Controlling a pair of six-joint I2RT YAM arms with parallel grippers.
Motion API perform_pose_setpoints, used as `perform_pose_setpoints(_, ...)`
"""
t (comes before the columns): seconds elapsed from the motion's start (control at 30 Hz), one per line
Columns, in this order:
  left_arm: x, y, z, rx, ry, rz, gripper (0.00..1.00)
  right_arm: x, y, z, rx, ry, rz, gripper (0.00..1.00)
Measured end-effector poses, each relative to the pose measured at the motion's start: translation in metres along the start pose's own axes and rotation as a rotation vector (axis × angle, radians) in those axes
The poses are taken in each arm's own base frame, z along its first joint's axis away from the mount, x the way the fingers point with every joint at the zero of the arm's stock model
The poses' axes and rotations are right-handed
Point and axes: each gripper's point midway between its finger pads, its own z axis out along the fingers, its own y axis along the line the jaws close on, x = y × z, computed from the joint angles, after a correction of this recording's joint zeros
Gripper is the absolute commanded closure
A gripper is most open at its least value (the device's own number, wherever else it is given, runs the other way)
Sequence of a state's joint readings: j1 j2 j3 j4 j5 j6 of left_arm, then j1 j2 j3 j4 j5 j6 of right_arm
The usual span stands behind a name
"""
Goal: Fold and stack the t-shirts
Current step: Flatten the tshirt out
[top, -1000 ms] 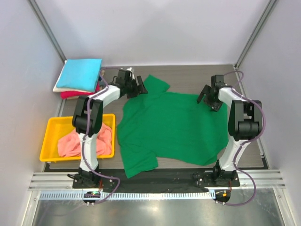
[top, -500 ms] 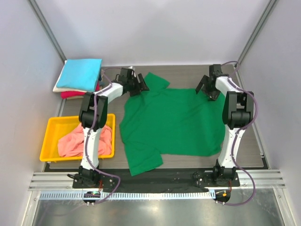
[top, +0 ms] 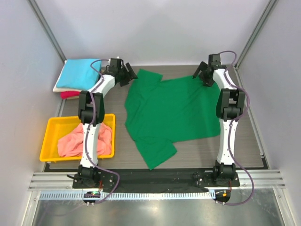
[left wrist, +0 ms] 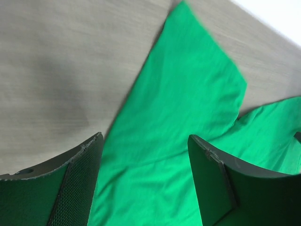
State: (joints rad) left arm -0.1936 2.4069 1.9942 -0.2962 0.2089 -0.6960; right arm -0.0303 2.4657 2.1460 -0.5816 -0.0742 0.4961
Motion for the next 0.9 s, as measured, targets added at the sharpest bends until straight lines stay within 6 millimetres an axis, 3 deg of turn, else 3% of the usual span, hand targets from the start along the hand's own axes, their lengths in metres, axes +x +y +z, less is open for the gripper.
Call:
perform_pose_setpoints(0.2, -0.028, -0.020, -0.008, 0.017, -0.025, 0.029, 0.26, -0.003, 0.005, 0.002, -0.020, -0.006, 0.001, 0.12)
perform_pose_setpoints(0.3, -0.031, -0.035, -0.032, 0.004, -0.040, 0.076, 0.25, -0.003, 0.005, 0.000, -0.023, -0.009, -0.002, 0.11)
perform_pose_setpoints(0.4, -0.011, -0.046, -0.076, -0.038, -0.035, 0.129, 0.25, 0.005, 0.001, -0.011, -0.013, 0.015, -0.009, 0.10)
perform_pose_setpoints(0.47, 0.017, -0.057, -0.118, -0.064, -0.028, 0.175, 0.25, 0.007, 0.001, -0.022, -0.008, 0.027, -0.016, 0.10)
perform_pose_setpoints(0.57, 0.064, -0.092, -0.184, -0.045, -0.046, 0.268, 0.25, -0.002, 0.006, -0.058, -0.014, -0.001, -0.025, 0.09)
perform_pose_setpoints(0.67, 0.121, -0.122, -0.237, 0.020, -0.046, 0.368, 0.25, -0.018, 0.012, -0.113, -0.018, -0.075, -0.031, 0.08)
perform_pose_setpoints(0.73, 0.168, -0.134, -0.266, 0.081, -0.005, 0.428, 0.25, -0.026, 0.011, -0.161, -0.012, -0.159, -0.030, 0.07)
perform_pose_setpoints(0.8, 0.209, -0.123, -0.282, 0.092, 0.052, 0.464, 0.25, -0.025, 0.005, -0.203, 0.001, -0.224, -0.024, 0.07)
perform_pose_setpoints(0.9, 0.271, -0.085, -0.291, 0.048, 0.164, 0.494, 0.26, -0.011, -0.016, -0.256, 0.029, -0.311, 0.003, 0.04)
